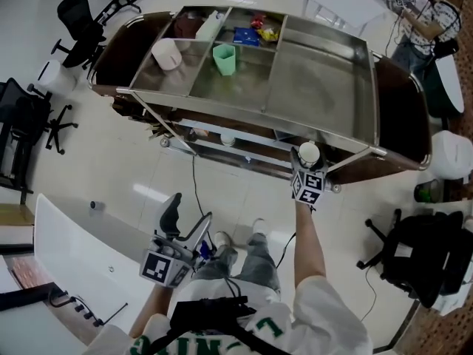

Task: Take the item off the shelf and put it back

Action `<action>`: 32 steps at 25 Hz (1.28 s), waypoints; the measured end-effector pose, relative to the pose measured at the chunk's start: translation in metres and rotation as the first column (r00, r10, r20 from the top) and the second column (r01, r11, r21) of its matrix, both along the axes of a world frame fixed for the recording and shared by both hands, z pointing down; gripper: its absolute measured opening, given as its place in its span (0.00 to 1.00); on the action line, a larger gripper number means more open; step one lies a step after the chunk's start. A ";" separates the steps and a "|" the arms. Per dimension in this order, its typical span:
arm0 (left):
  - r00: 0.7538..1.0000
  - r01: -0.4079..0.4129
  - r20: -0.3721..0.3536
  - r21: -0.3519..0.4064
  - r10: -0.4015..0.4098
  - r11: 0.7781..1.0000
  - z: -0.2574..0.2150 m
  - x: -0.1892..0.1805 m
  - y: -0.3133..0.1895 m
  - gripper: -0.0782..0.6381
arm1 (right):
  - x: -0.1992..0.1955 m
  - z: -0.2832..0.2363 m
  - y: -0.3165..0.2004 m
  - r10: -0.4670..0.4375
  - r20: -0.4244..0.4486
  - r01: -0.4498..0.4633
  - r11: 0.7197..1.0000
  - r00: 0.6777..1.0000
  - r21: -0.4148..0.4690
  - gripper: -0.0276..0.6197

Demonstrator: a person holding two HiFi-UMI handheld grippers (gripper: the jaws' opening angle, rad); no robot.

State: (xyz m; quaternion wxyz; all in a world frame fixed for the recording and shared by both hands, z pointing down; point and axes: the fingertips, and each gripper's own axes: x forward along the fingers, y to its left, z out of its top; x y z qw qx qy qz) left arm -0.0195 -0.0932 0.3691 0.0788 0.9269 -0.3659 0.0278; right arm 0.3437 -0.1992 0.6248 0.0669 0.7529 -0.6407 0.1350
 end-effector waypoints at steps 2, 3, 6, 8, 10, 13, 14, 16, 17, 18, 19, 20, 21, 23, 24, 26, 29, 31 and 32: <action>0.999 0.007 0.049 -0.014 -0.006 1.000 0.018 -0.009 0.002 0.58 | 0.009 0.004 -0.007 0.011 -0.006 -0.011 1.000 1.000 0.004 0.68; 0.997 0.011 0.075 -0.022 -0.009 1.000 0.027 -0.014 0.004 0.58 | 0.014 0.007 -0.009 0.017 -0.009 -0.017 1.000 1.000 0.010 0.68; 0.995 0.036 0.092 -0.041 -0.032 0.998 0.037 -0.021 0.004 0.58 | 0.029 0.012 -0.015 0.034 -0.007 -0.033 0.999 0.999 0.038 0.68; 0.995 0.051 0.090 -0.053 -0.047 0.997 0.042 -0.026 0.003 0.58 | 0.038 0.012 -0.019 0.051 -0.001 -0.051 0.997 0.999 0.064 0.67; 0.995 0.053 0.093 -0.069 -0.046 0.996 0.049 -0.026 0.003 0.58 | 0.049 0.013 -0.025 0.074 -0.004 -0.074 0.993 0.997 0.092 0.67; 0.993 0.061 0.104 -0.097 -0.051 0.993 0.061 -0.028 0.006 0.58 | 0.055 0.011 -0.031 0.090 -0.019 -0.087 0.988 0.996 0.131 0.67; 0.991 0.071 0.121 -0.103 -0.058 0.992 0.068 -0.033 0.008 0.58 | 0.057 0.012 -0.033 0.095 -0.028 -0.090 0.985 0.995 0.144 0.68; 0.987 0.089 0.145 -0.121 -0.071 0.989 0.080 -0.041 0.011 0.58 | 0.061 0.014 -0.036 0.103 -0.049 -0.093 0.981 0.993 0.173 0.68; 0.985 0.096 0.155 -0.131 -0.076 0.987 0.085 -0.044 0.012 0.58 | 0.063 0.015 -0.039 0.104 -0.057 -0.092 0.979 0.993 0.184 0.68; 0.984 0.102 0.163 -0.137 -0.079 0.985 0.090 -0.046 0.014 0.58 | 0.066 0.016 -0.041 0.106 -0.060 -0.092 0.977 0.993 0.192 0.68; 0.982 0.106 0.167 -0.139 -0.082 0.985 0.092 -0.049 0.015 0.58 | 0.067 0.018 -0.043 0.108 -0.061 -0.094 0.976 0.992 0.197 0.68; 0.981 0.108 0.173 -0.139 -0.083 0.984 0.095 -0.052 0.016 0.58 | 0.069 0.020 -0.045 0.110 -0.061 -0.096 0.975 0.992 0.198 0.68; 0.980 0.110 0.180 -0.140 -0.084 0.984 0.097 -0.054 0.017 0.58 | 0.070 0.022 -0.047 0.114 -0.061 -0.100 0.975 0.992 0.198 0.68; 0.978 0.115 0.190 -0.140 -0.087 0.984 0.099 -0.059 0.019 0.58 | 0.071 0.027 -0.049 0.124 -0.063 -0.110 0.974 0.990 0.198 0.68; 0.979 0.116 0.182 -0.134 -0.091 0.984 0.097 -0.059 0.020 0.58 | 0.072 0.028 -0.050 0.131 -0.065 -0.116 0.973 0.989 0.200 0.68; 0.983 0.117 0.154 -0.133 -0.096 0.984 0.090 -0.054 0.020 0.58 | 0.073 0.030 -0.051 0.147 -0.072 -0.131 0.972 0.986 0.196 0.68; 0.976 0.135 0.192 -0.140 -0.106 0.981 0.097 -0.065 0.024 0.58 | 0.075 0.039 -0.055 0.163 -0.083 -0.149 0.977 0.983 0.152 0.69; 0.975 0.138 0.195 -0.136 -0.110 0.981 0.096 -0.068 0.024 0.58 | 0.073 0.049 -0.053 0.158 -0.074 -0.149 0.982 0.985 0.115 0.75; 0.977 0.134 0.181 -0.133 -0.109 0.982 0.092 -0.066 0.023 0.58 | 0.072 0.051 -0.050 0.154 -0.074 -0.145 0.984 0.985 0.108 0.76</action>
